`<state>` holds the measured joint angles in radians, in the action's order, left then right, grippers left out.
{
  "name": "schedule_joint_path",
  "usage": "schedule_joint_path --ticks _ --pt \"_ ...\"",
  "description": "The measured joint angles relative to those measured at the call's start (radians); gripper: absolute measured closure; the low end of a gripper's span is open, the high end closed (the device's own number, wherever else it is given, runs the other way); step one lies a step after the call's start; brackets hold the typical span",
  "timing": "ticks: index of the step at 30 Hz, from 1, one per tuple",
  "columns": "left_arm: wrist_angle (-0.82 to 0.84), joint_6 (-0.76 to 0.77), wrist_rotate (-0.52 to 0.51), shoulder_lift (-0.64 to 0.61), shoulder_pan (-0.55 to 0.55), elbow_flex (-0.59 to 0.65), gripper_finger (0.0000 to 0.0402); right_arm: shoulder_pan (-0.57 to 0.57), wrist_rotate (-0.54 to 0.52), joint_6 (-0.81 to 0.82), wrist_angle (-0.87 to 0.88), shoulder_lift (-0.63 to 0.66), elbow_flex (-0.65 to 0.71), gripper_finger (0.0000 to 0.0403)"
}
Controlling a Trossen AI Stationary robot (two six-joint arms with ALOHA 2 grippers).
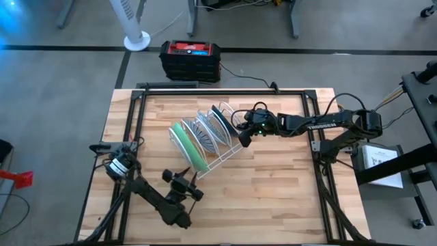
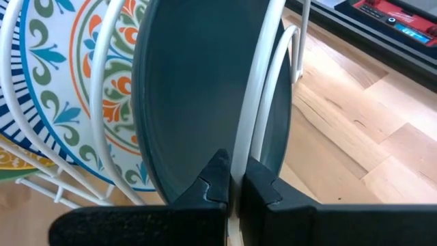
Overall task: Sort dishes
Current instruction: Adjust the dish rack
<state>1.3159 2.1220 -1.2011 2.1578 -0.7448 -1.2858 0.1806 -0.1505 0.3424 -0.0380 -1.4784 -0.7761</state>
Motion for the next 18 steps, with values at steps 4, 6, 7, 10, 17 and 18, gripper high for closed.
schedule_joint_path --ticks 4,6,7,10,17,18 --pt "-0.007 0.02 0.003 0.0 0.0 0.021 0.0247 0.0 -0.001 -0.004 0.0 0.0 0.0 0.0402" --pt "-0.015 0.03 0.003 0.001 0.004 0.032 0.0247 0.0 -0.001 -0.007 0.0 0.0 0.0 0.0402" --pt "-0.024 0.032 0.004 0.0 0.007 0.037 0.0248 0.0 -0.001 -0.008 0.0 0.0 0.0 0.0402" --pt "-0.041 0.034 0.005 0.001 0.013 0.049 0.025 0.0 -0.002 -0.01 0.0 0.0 0.0 0.0403" --pt "-0.055 -0.01 -0.002 0.001 0.03 0.048 0.0315 0.0 -0.001 -0.013 -0.001 0.0 0.0 0.0403" --pt "-0.055 -0.013 -0.002 0.001 0.031 0.048 0.0328 0.0 -0.001 -0.014 -0.001 -0.001 0.0 0.0403"
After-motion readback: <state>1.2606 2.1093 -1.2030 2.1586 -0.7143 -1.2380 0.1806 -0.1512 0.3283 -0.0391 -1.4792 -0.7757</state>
